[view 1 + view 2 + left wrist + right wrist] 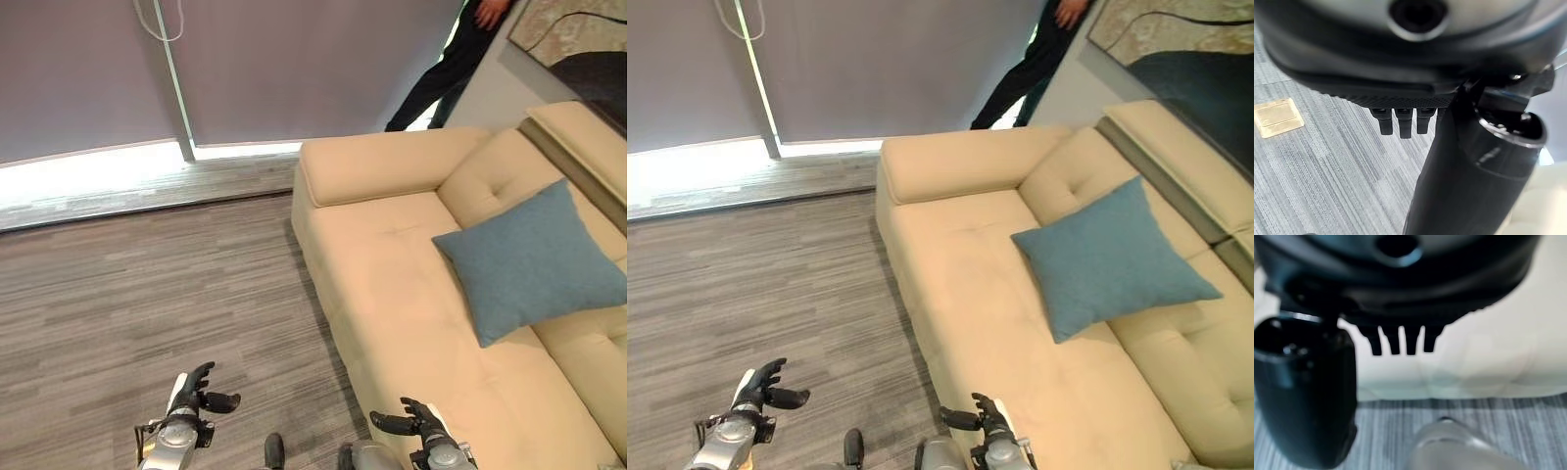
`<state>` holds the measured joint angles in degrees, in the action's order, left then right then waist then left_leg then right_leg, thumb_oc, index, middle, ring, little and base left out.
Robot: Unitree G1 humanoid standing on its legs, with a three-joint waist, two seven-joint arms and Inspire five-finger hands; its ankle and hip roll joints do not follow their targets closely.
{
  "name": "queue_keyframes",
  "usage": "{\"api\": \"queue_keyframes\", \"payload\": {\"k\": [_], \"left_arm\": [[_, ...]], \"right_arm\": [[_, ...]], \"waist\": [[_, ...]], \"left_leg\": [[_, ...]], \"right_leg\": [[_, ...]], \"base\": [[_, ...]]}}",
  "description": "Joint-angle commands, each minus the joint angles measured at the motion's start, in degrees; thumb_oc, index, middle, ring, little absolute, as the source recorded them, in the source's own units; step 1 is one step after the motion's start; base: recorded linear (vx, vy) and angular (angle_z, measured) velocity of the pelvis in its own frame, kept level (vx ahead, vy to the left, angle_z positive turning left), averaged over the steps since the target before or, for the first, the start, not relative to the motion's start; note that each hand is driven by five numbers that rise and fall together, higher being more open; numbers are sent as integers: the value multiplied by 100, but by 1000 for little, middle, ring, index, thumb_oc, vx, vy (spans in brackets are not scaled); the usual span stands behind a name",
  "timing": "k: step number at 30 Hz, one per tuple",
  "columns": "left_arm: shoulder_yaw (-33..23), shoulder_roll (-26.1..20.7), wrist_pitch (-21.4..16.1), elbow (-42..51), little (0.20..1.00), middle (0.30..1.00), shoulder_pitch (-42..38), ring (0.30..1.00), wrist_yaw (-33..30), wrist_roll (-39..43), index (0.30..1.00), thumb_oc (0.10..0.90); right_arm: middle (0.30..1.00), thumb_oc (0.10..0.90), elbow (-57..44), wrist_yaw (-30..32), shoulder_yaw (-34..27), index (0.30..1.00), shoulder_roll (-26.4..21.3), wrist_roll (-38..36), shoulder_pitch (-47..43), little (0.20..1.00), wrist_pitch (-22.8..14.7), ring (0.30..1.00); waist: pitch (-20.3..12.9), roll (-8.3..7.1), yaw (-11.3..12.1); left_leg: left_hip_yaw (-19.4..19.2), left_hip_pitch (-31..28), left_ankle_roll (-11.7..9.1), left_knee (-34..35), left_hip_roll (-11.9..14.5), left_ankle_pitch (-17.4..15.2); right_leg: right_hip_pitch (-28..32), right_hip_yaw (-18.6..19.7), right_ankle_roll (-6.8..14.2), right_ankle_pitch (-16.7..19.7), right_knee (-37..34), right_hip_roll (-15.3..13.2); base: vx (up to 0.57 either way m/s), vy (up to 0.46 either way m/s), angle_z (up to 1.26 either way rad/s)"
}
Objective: Pick up all the scattered cushions and arrange them neatly on the sofa.
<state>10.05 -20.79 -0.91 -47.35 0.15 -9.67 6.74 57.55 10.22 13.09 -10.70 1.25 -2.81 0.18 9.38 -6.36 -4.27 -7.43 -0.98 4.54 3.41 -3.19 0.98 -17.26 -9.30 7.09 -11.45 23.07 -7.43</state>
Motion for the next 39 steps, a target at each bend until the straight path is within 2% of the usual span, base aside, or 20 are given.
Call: {"api": "queue_keyframes", "payload": {"k": [1, 3, 5, 6, 7, 10, 13, 14, 16, 17, 18, 20, 23, 24, 32, 33, 34, 35, 38, 39], "left_arm": [[-11, -31, -296, 360, 900, 900, -18, 900, -17, 6, 900, 800], [17, -12, -326, 428, 900, 900, -40, 900, -6, 14, 900, 800], [28, 26, -319, 528, 900, 900, 28, 900, 3, -59, 900, 800], [49, 55, -320, 575, 900, 900, 67, 900, 9, -91, 900, 800], [61, 70, -312, 598, 900, 900, 94, 900, 50, -115, 900, 800], [112, 79, -290, 755, 900, 900, 133, 900, 139, -104, 900, 800], [126, 134, -281, 695, 900, 900, 101, 900, 130, -70, 900, 800], [140, 166, -261, 607, 900, 900, 79, 900, 126, -76, 900, 800], [161, 158, -255, 640, 900, 900, 105, 900, 142, -78, 900, 800], [172, 138, -279, 706, 900, 900, 131, 900, 115, -120, 900, 800], [173, 136, -279, 706, 900, 900, 129, 900, 115, -120, 900, 800], [173, 127, -291, 750, 900, 900, 145, 900, 105, -141, 900, 800], [156, 161, -366, 784, 900, 900, 138, 900, 39, -21, 900, 800], [165, 190, -371, 751, 900, 900, 155, 900, 46, -48, 900, 800], [285, 78, -405, 614, 900, 900, 31, 900, 19, -225, 900, 800], [235, 18, -415, 631, 900, 900, -22, 900, -38, -189, 900, 800], [235, 18, -415, 630, 900, 900, -24, 900, -38, -189, 900, 800], [203, 8, -432, 625, 900, 900, -46, 900, -87, -168, 900, 800], [122, 37, -438, 577, 900, 900, 7, 900, -118, -104, 900, 800], [122, 38, -440, 576, 900, 900, 7, 900, -118, -104, 900, 800]], "right_arm": [[900, 800, 3, 185, -4, 900, -402, 122, -149, 900, -41, 900], [900, 800, -38, 159, 10, 900, -417, 136, -74, 900, -40, 900], [900, 800, -69, 160, -21, 900, -435, 115, 65, 900, -55, 900], [900, 800, -81, 160, -73, 900, -428, 88, 110, 900, -83, 900], [900, 800, -60, 151, -104, 900, -452, 80, 131, 900, -76, 900], [900, 800, -75, 160, -150, 900, -516, -26, 148, 900, -96, 900], [900, 800, -30, 177, -136, 900, -549, -57, 123, 900, -95, 900], [900, 800, 0, 178, -120, 900, -563, -65, 125, 900, -83, 900], [900, 800, -49, 188, -110, 900, -591, -59, 152, 900, -88, 900], [900, 800, -140, 206, -115, 900, -635, -22, 157, 900, -109, 900], [900, 800, -141, 206, -116, 900, -634, -22, 156, 900, -109, 900], [900, 800, -195, 218, -100, 900, -672, 24, 137, 900, -123, 900], [900, 800, -311, 256, -51, 900, -709, 65, 55, 900, -164, 900], [900, 800, -328, 253, -31, 900, -718, 125, 12, 900, -169, 900], [900, 800, -467, 209, 93, 900, -544, 264, -179, 900, -152, 900], [900, 800, -511, 220, 117, 900, -510, 275, -260, 900, -174, 900], [900, 800, -512, 221, 116, 900, -510, 275, -260, 900, -174, 900], [900, 800, -539, 227, 122, 900, -488, 267, -307, 900, -201, 900], [900, 800, -598, 219, 160, 900, -483, 317, -382, 900, -216, 900], [900, 800, -599, 219, 160, 900, -484, 317, -381, 900, -215, 900]], "waist": [[11, -94, -129], [34, -100, -183], [-43, -126, -227], [-129, -148, -277], [-161, -124, -267], [-155, -164, -273], [-148, -226, -245], [-129, -285, -213], [-96, -309, -151], [-66, -305, -91], [-77, -316, -97], [-39, -238, -27], [51, -111, 148], [23, -47, 161], [-130, 28, 135], [-89, 65, 181], [-84, 62, 187], [-66, 86, 228], [-86, 103, 291], [-82, 105, 292]], "left_leg": [[147, -34, -320, -600, 110, -957], [103, -241, -342, -668, 54, -1147], [101, -338, -378, -823, 2, -1304], [89, -325, -501, -1031, 25, -1317], [36, -289, -618, -1398, 104, -1277], [-39, 179, -938, -2968, 323, -715], [-18, 502, -948, -3546, 377, -560], [-113, 747, -812, -3493, 555, -732], [33, 913, -693, -3070, 549, -975], [398, 1065, -721, -2362, 474, -929], [398, 1065, -719, -2327, 459, -899], [834, 1085, -834, -1558, 391, -517], [1716, 1397, -936, -1001, 158, -10], [1874, 1293, -892, -809, 156, -64], [1009, 805, -523, -600, 234, -229], [766, 728, -457, -617, 310, -311], [760, 722, -457, -618, 309, -314], [631, 649, -431, -588, 328, -361], [356, 416, -408, -502, 333, -460], [355, 409, -409, -498, 336, -460]], "right_leg": [[116, -439, -2, 1212, -1150, 250], [173, -736, -22, 1173, -1396, 252], [395, -591, -157, 1132, -1493, 294], [466, -499, -229, 1130, -1493, 328], [617, -573, -283, 1088, -1540, 337], [1042, -392, -507, 1036, -1802, 492], [1223, -265, -605, 947, -1924, 531], [1387, -132, -591, 867, -1950, 514], [1512, 86, -547, 779, -1958, 521], [1609, 359, -469, 713, -2002, 551], [1597, 357, -468, 720, -2007, 538], [1681, 577, -443, 704, -2060, 621], [1816, 983, -415, 653, -2038, 760], [1815, 1128, -390, 584, -1967, 805], [1404, 1339, -37, 689, -984, 405], [1183, 1038, 45, 811, -606, 278], [1182, 1044, 46, 804, -597, 276], [1121, 701, 49, 838, -509, 157], [1108, -122, -25, 794, -753, 59], [1115, -123, -26, 796, -758, 62]], "base": [[283, 39, -32], [305, 4, -24], [306, -51, -8], [327, -97, 20], [326, -118, 28], [210, -101, 16], [174, -29, -41], [187, 38, -62], [268, 107, -47], [208, 121, -62], [195, 126, -91], [156, 113, -114], [215, 156, -82], [217, 196, -92], [155, 220, -83], [42, 124, -73], [34, 118, -80], [43, 75, -85], [60, 61, -78], [75, 31, -82]]}}
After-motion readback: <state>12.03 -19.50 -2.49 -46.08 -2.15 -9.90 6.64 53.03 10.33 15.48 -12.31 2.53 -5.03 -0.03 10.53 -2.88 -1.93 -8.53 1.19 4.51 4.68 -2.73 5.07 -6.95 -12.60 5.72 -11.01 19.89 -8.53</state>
